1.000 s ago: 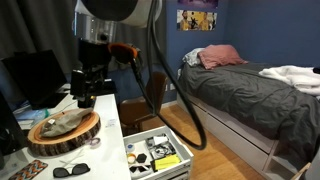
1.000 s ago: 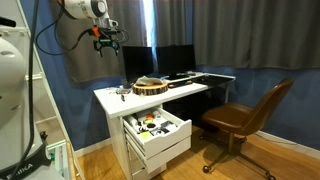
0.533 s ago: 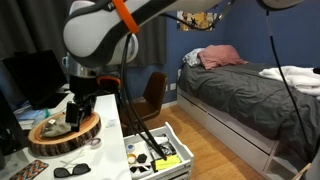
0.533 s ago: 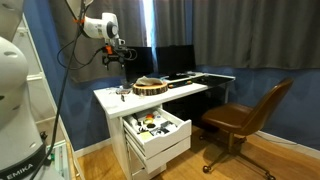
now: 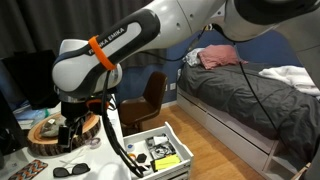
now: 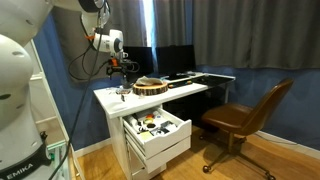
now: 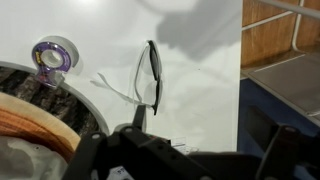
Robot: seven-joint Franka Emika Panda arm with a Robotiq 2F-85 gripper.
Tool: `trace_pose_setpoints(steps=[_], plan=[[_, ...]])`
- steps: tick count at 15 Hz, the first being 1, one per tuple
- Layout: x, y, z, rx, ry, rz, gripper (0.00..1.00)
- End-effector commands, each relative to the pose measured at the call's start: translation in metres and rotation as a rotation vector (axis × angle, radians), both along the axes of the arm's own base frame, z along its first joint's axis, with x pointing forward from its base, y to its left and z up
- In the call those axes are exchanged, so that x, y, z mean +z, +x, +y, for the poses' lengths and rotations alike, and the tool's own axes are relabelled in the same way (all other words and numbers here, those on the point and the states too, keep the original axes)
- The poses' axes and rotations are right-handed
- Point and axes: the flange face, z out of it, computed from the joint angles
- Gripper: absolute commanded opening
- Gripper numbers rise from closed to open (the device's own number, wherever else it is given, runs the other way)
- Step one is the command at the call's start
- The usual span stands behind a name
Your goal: Pick up the sun glasses from the table and put them in the open drawer
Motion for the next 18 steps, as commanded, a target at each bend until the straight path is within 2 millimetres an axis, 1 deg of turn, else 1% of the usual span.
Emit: trace_pose_setpoints(steps=[1, 2, 4, 5, 10, 13, 16, 18], plan=[[-0.032, 0.012, 0.024, 0.160, -0.051, -0.009, 1.00], [-0.020, 0.004, 0.011, 0.080, -0.027, 0.000, 1.00], [-0.035, 0.007, 0.018, 0.127, -0.037, 0.006, 1.00], [-0.038, 0.009, 0.020, 0.134, -0.036, 0.006, 1.00], [-0.034, 0.013, 0.021, 0.139, -0.034, 0.003, 1.00], [-0.051, 0.028, 0.021, 0.188, -0.075, -0.042, 1.00], [-0.073, 0.042, 0.020, 0.256, -0.105, -0.094, 1.00], [-0.088, 0.051, 0.024, 0.286, -0.100, -0.122, 1.00]])
